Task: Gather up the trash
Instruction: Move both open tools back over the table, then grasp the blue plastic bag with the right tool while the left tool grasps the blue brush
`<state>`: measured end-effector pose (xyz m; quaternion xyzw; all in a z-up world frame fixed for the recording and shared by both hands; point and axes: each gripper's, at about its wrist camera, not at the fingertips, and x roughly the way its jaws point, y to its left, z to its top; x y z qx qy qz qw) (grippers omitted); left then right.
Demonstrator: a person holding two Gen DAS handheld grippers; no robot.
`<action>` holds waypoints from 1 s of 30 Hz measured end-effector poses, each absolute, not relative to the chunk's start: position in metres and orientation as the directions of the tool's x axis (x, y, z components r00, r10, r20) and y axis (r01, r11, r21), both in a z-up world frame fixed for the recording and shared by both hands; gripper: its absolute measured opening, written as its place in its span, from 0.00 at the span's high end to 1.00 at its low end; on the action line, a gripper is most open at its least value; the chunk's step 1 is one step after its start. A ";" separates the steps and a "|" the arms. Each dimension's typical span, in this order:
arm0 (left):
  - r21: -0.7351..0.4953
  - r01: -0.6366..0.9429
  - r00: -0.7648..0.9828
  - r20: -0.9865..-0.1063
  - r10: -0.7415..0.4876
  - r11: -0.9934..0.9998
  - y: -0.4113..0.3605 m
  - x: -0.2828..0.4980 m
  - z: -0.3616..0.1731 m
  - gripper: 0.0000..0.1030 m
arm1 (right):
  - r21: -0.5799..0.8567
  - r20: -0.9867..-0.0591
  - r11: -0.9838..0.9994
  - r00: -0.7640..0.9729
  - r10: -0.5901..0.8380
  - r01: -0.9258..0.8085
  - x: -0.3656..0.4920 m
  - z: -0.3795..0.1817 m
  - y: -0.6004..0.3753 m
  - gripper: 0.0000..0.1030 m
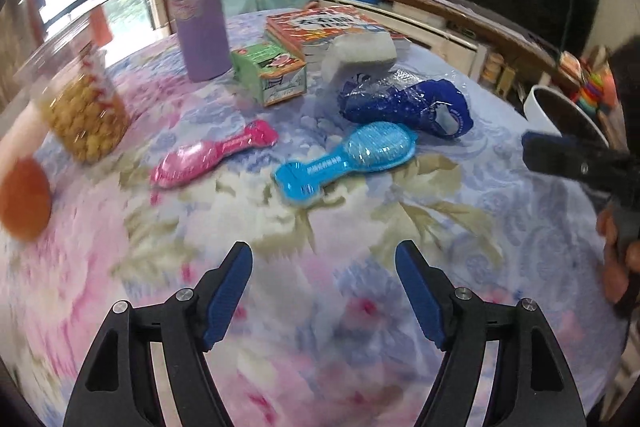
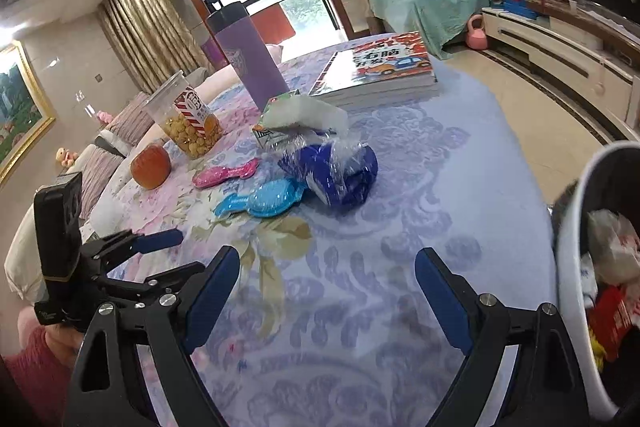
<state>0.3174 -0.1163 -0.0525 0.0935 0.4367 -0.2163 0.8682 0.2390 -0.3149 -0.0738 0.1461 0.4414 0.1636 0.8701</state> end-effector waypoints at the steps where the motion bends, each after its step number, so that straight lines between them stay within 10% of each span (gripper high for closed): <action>1: -0.020 0.472 0.522 -0.800 -0.298 0.881 -0.117 0.323 -0.054 0.28 | 0.401 -0.720 0.902 0.555 0.417 -0.159 0.243 -0.074 -0.315 0.12; 16: -0.066 0.659 0.409 -0.804 -0.431 0.749 -0.124 0.399 -0.079 0.30 | 0.515 -0.704 0.838 0.470 0.532 -0.178 0.322 -0.102 -0.316 0.15; 19: -0.066 0.663 0.417 -0.795 -0.440 0.746 -0.126 0.398 -0.080 0.64 | 0.529 -0.701 0.831 0.462 0.543 -0.172 0.326 -0.106 -0.315 0.41; 22: -0.073 0.649 0.419 -0.796 -0.436 0.757 -0.126 0.396 -0.080 0.95 | 0.535 -0.695 0.826 0.465 0.549 -0.175 0.323 -0.107 -0.313 0.48; 30: -0.057 0.630 0.442 -0.794 -0.418 0.774 -0.130 0.344 -0.070 1.00 | 0.558 -0.671 0.810 0.477 0.568 -0.181 0.291 -0.094 -0.319 0.52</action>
